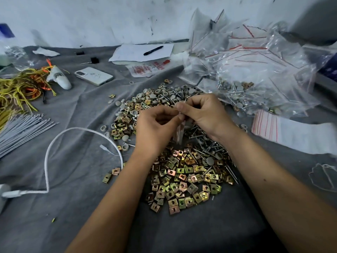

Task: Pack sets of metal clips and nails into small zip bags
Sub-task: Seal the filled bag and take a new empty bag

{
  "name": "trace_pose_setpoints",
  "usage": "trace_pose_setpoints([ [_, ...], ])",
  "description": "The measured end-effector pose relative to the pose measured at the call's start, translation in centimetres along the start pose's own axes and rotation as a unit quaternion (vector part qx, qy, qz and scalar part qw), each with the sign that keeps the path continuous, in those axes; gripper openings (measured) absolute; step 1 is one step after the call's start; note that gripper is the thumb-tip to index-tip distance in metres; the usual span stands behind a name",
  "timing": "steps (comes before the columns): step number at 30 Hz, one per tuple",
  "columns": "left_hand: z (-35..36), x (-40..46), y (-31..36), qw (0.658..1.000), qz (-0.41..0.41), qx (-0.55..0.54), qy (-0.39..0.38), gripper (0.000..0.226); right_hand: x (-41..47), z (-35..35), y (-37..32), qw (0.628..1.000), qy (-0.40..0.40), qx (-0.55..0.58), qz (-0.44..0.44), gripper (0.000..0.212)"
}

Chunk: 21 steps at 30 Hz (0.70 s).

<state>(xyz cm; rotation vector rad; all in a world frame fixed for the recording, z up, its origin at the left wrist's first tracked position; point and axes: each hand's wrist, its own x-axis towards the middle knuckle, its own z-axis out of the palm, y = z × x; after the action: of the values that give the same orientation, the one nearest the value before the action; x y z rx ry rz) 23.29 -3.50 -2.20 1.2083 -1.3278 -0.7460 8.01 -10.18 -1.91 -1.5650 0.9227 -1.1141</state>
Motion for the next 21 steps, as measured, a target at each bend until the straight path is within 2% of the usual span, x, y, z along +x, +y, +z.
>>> trace_pose_setpoints([
  [3,-0.07,-0.11,0.17,0.998,-0.026,-0.044,-0.031,0.008,-0.16,-0.2,0.07,1.0,-0.002,-0.005,-0.008,0.067],
  [8,-0.43,-0.12,0.3,0.995,-0.059,-0.071,-0.041,0.017,-0.32,-0.41,0.05,1.0,-0.022,-0.007,-0.013,0.043],
  [11,-0.44,-0.02,0.12,0.999,-0.01,0.022,-0.034,0.014,-0.21,-0.37,0.24,0.998,-0.022,-0.043,-0.026,0.024],
  [15,-0.33,-0.15,-0.07,0.983,0.077,0.166,0.011,0.011,-0.21,-0.28,0.35,0.996,-0.042,-0.071,-0.025,0.024],
  [18,-0.38,-0.26,-0.04,0.975,0.104,0.188,0.065,0.016,-0.26,-0.42,0.2,0.996,-0.055,-0.063,-0.026,0.026],
  [21,-0.2,-0.53,0.14,0.968,0.124,0.2,0.085,0.015,-0.41,-0.44,-0.06,0.994,-0.052,-0.085,-0.044,0.03],
])
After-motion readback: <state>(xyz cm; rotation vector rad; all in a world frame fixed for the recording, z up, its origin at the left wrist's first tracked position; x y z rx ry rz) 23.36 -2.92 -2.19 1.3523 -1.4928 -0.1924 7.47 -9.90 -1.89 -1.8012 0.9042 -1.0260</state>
